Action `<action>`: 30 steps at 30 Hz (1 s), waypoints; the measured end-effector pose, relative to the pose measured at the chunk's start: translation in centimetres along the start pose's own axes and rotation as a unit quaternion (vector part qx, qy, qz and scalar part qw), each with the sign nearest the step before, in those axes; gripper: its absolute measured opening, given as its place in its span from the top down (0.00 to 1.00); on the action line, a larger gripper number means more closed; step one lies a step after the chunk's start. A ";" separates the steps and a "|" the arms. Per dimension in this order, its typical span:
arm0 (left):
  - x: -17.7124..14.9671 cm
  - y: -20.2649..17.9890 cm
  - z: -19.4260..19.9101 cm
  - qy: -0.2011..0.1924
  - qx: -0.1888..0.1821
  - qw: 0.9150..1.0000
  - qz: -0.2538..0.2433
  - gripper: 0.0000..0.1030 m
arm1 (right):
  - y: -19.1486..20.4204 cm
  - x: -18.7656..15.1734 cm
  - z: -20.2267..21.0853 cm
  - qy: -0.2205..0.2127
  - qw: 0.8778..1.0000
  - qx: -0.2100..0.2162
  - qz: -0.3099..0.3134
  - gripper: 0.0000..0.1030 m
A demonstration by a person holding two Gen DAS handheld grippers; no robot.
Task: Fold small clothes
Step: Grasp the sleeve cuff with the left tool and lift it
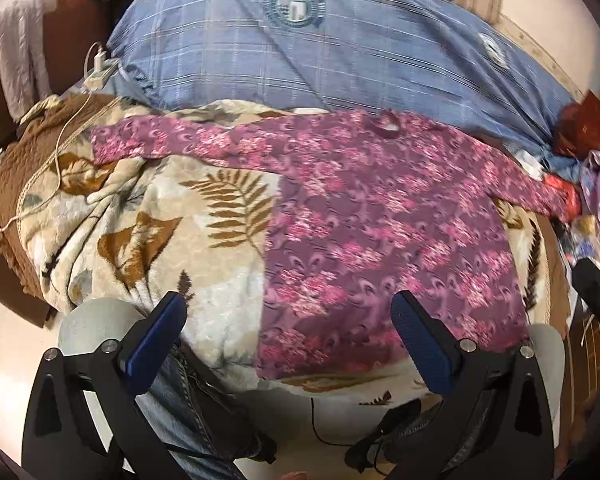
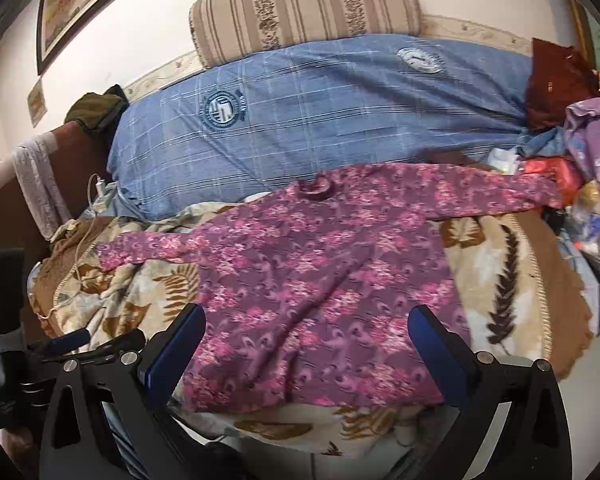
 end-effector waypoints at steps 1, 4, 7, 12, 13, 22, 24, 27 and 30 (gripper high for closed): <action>0.2 0.6 -0.4 0.001 0.000 1.000 0.006 0.00 | 0.2 0.2 -0.5 0.005 1.000 0.007 0.001 0.01; 1.3 3.7 -2.5 0.004 0.003 0.999 0.040 0.00 | 1.2 1.0 -2.6 0.030 0.998 0.049 -0.003 0.01; 3.5 8.2 -5.0 0.004 0.005 0.995 0.096 0.00 | 3.3 2.0 -5.0 0.043 0.995 0.086 0.004 0.01; 8.5 16.6 -11.0 0.007 -0.019 0.974 0.226 0.00 | 7.3 4.2 -9.9 0.057 0.990 0.124 0.018 0.01; 9.2 18.1 -12.2 0.010 -0.020 0.968 0.249 0.00 | 8.1 4.6 -11.0 0.058 0.990 0.127 0.019 0.01; 10.2 28.4 -25.3 0.070 -0.170 0.861 0.475 0.07 | 13.5 5.9 -19.7 0.103 0.981 0.159 0.026 0.02; 9.6 29.2 -26.7 0.067 -0.173 0.846 0.500 0.10 | 14.5 5.9 -21.3 0.113 0.980 0.164 0.030 0.02; 9.8 29.6 -27.8 0.060 -0.171 0.842 0.508 0.16 | 15.8 6.3 -23.0 0.121 0.977 0.169 0.040 0.02; 10.4 30.3 -29.4 0.061 -0.179 0.833 0.520 0.43 | 17.5 6.7 -23.9 0.125 0.975 0.175 0.057 0.02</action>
Point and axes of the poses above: each gripper's, at about its wrist camera, not at the fingertips, and z roughly against the way its jaws point, y to its left, x to its top, the point moved 2 cm from there along -z, roughly the way its jaws point, and after that the axes turned 5 degrees about -z, right-handed, at the moved point
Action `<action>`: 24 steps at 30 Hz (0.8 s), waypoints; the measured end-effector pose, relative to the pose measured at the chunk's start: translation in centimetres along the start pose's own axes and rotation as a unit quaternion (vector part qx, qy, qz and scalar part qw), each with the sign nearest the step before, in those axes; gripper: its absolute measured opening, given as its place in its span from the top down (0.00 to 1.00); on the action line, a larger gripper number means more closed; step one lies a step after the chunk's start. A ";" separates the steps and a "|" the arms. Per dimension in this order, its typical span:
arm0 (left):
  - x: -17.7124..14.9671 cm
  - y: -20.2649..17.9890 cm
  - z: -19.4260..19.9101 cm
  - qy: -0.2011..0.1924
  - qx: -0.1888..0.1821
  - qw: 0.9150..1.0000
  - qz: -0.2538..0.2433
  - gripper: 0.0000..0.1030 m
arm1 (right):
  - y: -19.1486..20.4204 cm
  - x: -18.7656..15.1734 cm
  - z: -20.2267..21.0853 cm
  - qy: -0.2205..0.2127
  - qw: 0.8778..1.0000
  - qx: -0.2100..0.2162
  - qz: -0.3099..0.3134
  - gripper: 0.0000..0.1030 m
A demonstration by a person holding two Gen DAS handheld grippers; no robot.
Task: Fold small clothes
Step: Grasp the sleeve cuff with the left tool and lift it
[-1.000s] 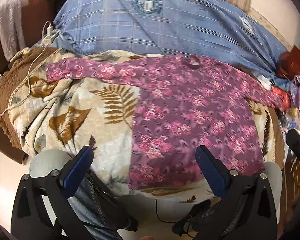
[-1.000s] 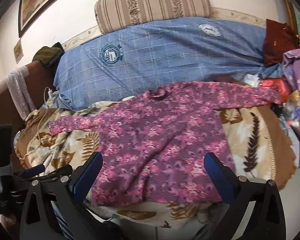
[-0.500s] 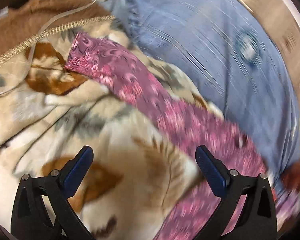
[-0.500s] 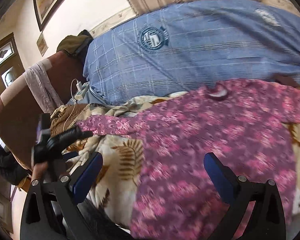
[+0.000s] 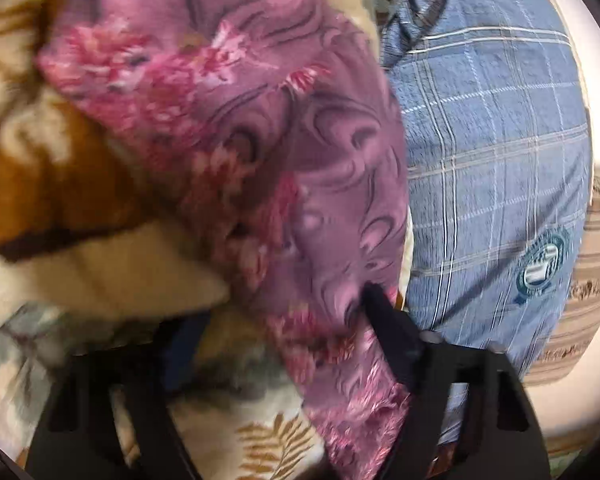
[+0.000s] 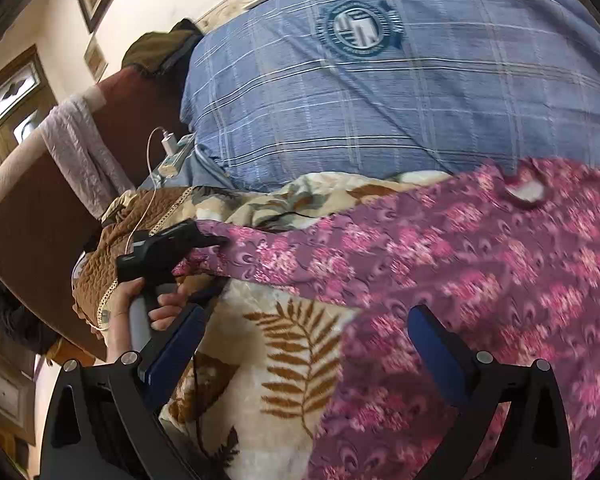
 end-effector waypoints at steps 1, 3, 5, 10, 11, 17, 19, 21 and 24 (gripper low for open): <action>0.1 0.2 -0.3 0.007 -0.006 1.000 0.003 0.52 | 0.4 0.2 -0.3 0.002 1.000 0.003 0.005 0.02; -0.1 0.1 0.1 0.000 -0.010 1.000 -0.002 0.80 | 1.3 0.8 -1.0 0.009 1.000 0.011 0.013 0.02; -0.6 -1.0 1.4 -0.031 0.003 0.999 -0.029 0.94 | 2.1 1.3 -1.3 0.014 0.999 0.021 0.023 0.02; -6.6 -11.5 7.3 -0.186 0.052 0.932 -0.306 0.94 | 2.8 3.6 -0.7 0.021 0.997 0.066 0.019 0.03; -9.2 -13.7 8.2 -0.208 0.044 0.906 -0.366 0.94 | 2.4 4.0 -0.1 0.019 0.997 0.073 0.012 0.03; -22.6 -19.7 9.2 -0.195 -0.033 0.794 -0.575 0.95 | -3.5 4.6 7.3 -0.044 0.997 0.058 -0.041 0.02; -28.6 -20.6 8.4 -0.180 -0.050 0.734 -0.653 0.95 | -6.1 4.2 9.2 -0.061 0.995 0.050 -0.059 0.02; -33.6 -20.5 7.1 -0.143 -0.059 0.687 -0.709 0.94 | -9.0 3.6 10.8 -0.072 0.993 0.036 -0.082 0.02; -39.6 -19.4 3.4 -0.067 -0.040 0.629 -0.774 0.94 | -13.6 2.6 12.6 -0.090 0.988 0.025 -0.125 0.02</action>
Point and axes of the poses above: each gripper's, at about its wrist camera, not at the fingertips, and z roughly against the way its jaws point, y to its left, x to its top, the point moved 2 cm from there along -z, roughly the way its jaws point, and after that the axes turned 5 degrees about -z, right-handed, at the moved point
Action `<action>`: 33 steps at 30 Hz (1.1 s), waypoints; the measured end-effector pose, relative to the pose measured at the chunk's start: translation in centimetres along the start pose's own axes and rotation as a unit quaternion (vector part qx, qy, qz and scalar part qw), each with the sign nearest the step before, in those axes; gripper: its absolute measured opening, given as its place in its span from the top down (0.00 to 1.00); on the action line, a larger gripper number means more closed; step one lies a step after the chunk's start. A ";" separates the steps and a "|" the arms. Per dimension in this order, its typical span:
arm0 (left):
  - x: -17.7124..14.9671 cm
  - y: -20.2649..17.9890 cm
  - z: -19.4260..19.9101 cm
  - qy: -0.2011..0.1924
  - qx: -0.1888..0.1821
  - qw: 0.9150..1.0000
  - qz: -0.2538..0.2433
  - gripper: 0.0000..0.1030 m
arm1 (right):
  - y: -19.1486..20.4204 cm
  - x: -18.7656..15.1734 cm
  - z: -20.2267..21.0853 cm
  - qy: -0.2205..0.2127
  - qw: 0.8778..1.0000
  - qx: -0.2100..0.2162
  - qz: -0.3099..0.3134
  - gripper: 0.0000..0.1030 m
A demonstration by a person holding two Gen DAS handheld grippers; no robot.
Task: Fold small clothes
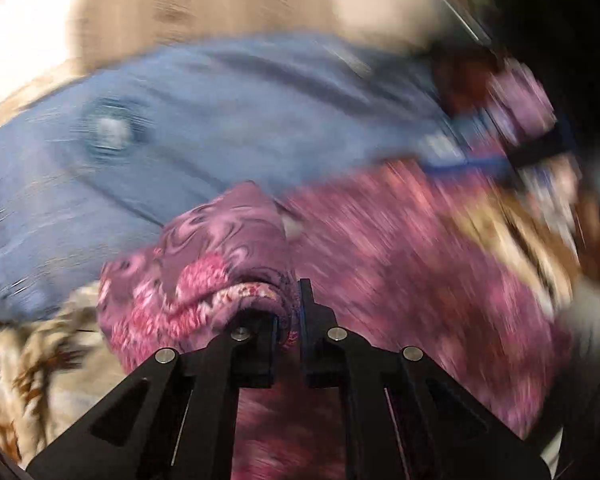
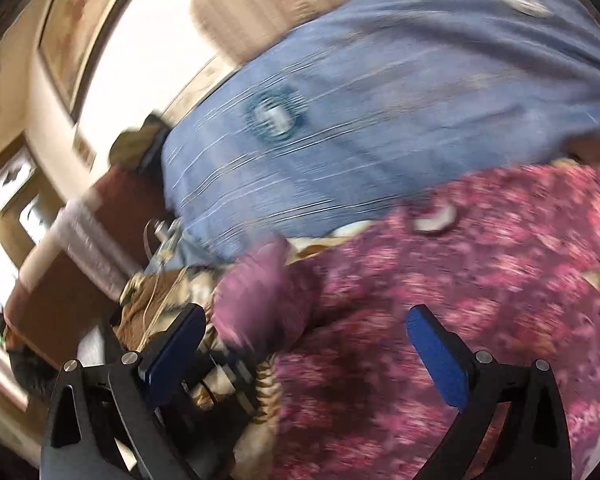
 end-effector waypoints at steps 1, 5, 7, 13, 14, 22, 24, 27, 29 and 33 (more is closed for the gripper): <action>-0.6 -1.4 -1.0 0.016 -0.005 1.000 -0.021 0.94 | -1.0 0.0 0.2 -0.002 1.000 0.000 -0.008 0.01; -3.3 -5.4 -3.4 0.066 -0.028 0.994 -0.085 0.95 | -5.8 0.0 -1.1 0.029 0.999 0.008 -0.037 0.01; -4.1 -7.0 -3.8 0.076 -0.022 0.990 -0.115 0.94 | -7.7 -0.4 -2.7 0.061 0.996 0.028 -0.055 0.01; -5.1 -7.9 -5.2 0.093 -0.039 0.984 -0.150 0.94 | -9.7 -0.4 -10.3 0.191 0.979 0.067 -0.030 0.01; -5.5 -8.2 -5.5 0.097 -0.039 0.982 -0.157 0.94 | -9.8 -0.5 -11.7 0.212 0.975 0.064 -0.022 0.01; -7.0 -9.7 -6.2 0.117 -0.041 0.974 -0.190 0.93 | -6.7 -3.5 -19.3 0.321 0.942 -0.017 0.098 0.43; -7.1 -9.7 -5.7 0.116 -0.046 0.974 -0.187 0.93 | -7.0 -3.6 -19.3 0.311 0.941 -0.065 0.119 0.71; -6.7 -9.5 -5.1 0.111 -0.051 0.976 -0.179 0.93 | -6.5 -2.3 -16.1 0.265 0.956 -0.057 0.113 0.81; -6.1 -9.1 -4.2 0.100 -0.056 0.980 -0.163 0.93 | -6.1 -1.3 -13.5 0.230 0.966 -0.049 0.110 0.85; -4.7 -8.4 -2.2 0.067 -0.072 0.988 -0.117 0.92 | -5.0 0.6 -5.9 0.143 0.983 -0.023 0.115 0.85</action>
Point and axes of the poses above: each gripper's, at about its wrist camera, not at the fingertips, and z roughly against the way its jaws point, y to its left, x to its top, the point moved 2 cm from there along -z, roughly the way its jaws point, and after that the axes turned 5 degrees about -z, right-handed, at the moved point
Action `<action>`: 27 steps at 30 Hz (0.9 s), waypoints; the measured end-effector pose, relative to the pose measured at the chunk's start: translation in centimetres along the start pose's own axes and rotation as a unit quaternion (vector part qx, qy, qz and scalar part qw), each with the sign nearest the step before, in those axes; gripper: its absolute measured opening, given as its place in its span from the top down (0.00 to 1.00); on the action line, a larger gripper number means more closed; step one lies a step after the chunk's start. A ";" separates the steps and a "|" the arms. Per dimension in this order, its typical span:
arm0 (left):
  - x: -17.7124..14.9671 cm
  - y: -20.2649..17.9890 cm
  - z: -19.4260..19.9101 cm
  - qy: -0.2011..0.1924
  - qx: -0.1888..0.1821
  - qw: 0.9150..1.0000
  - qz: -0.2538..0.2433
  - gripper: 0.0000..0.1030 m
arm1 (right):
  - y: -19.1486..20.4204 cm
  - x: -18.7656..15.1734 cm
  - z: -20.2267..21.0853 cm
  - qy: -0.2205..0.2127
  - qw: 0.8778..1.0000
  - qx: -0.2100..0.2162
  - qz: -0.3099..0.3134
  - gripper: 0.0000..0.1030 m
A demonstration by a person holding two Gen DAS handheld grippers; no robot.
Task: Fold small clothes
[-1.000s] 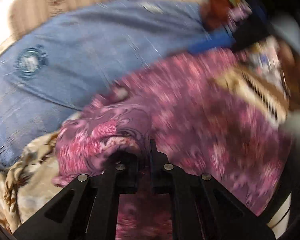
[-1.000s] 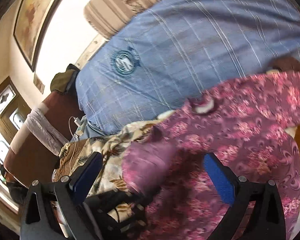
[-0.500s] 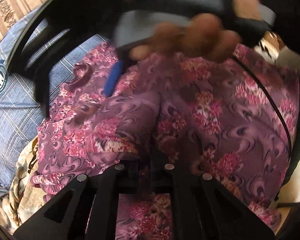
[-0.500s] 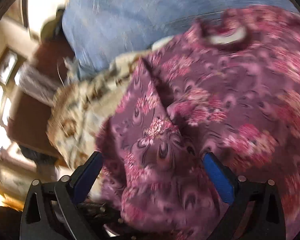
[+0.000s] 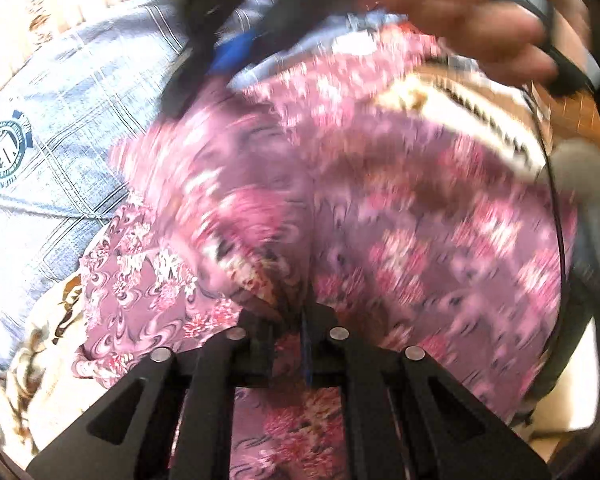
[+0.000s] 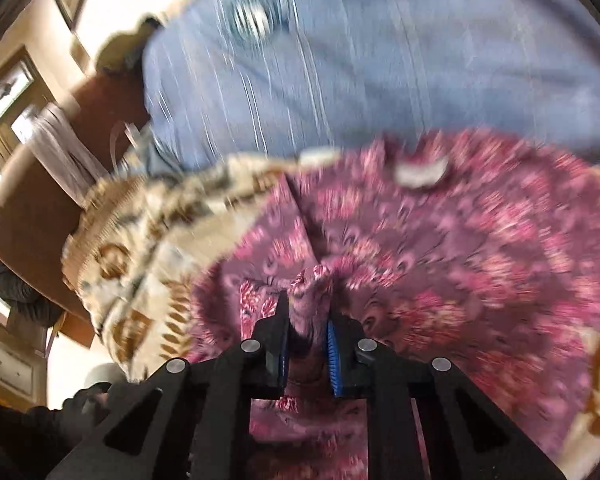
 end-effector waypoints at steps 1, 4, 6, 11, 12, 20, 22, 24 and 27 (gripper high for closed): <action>0.1 -0.1 0.3 -0.005 -0.006 1.000 0.004 0.92 | -0.2 -0.7 2.1 -0.021 1.000 0.000 -0.007 0.85; -0.1 -0.7 0.7 -0.011 -0.023 1.000 -0.004 0.91 | -1.6 -2.9 7.2 -0.066 0.997 -0.008 -0.028 0.86; -0.2 -1.4 0.7 -0.001 -0.038 0.999 -0.014 0.84 | -3.4 -5.7 8.7 -0.075 0.995 -0.025 -0.065 0.86; 0.5 -0.8 1.9 0.005 -0.130 0.991 -0.026 0.72 | -8.7 -12.0 6.4 -0.012 0.983 -0.087 -0.158 0.79; 0.9 0.7 2.9 -0.011 -0.148 0.989 -0.005 0.63 | -9.2 -12.6 6.4 -0.007 0.979 -0.087 -0.184 0.76; -2.7 18.4 4.3 -0.031 -0.049 0.939 0.339 0.31 | -1.7 -7.5 11.1 -0.098 0.988 -0.017 -0.122 0.20; -5.8 21.7 3.4 0.004 -0.006 0.898 0.439 0.31 | 0.4 -5.1 8.8 -0.079 0.993 0.011 -0.083 0.19; -8.9 23.6 1.9 0.027 -0.029 0.856 0.516 0.31 | 1.3 -2.9 5.3 -0.051 0.997 0.018 -0.053 0.19; -12.3 24.9 -0.1 0.042 -0.066 0.804 0.590 0.32 | 1.7 0.2 -1.4 0.004 0.998 0.037 -0.044 0.19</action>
Point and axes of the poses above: each gripper's, at about its wrist camera, not at the fingertips, and z roughly against the way its jaws point, y to its left, x to its top, the point moved 2 cm from there along -z, roughly the way its jaws point, and after that the axes turned 5 degrees about -z, right-handed, at the moved point
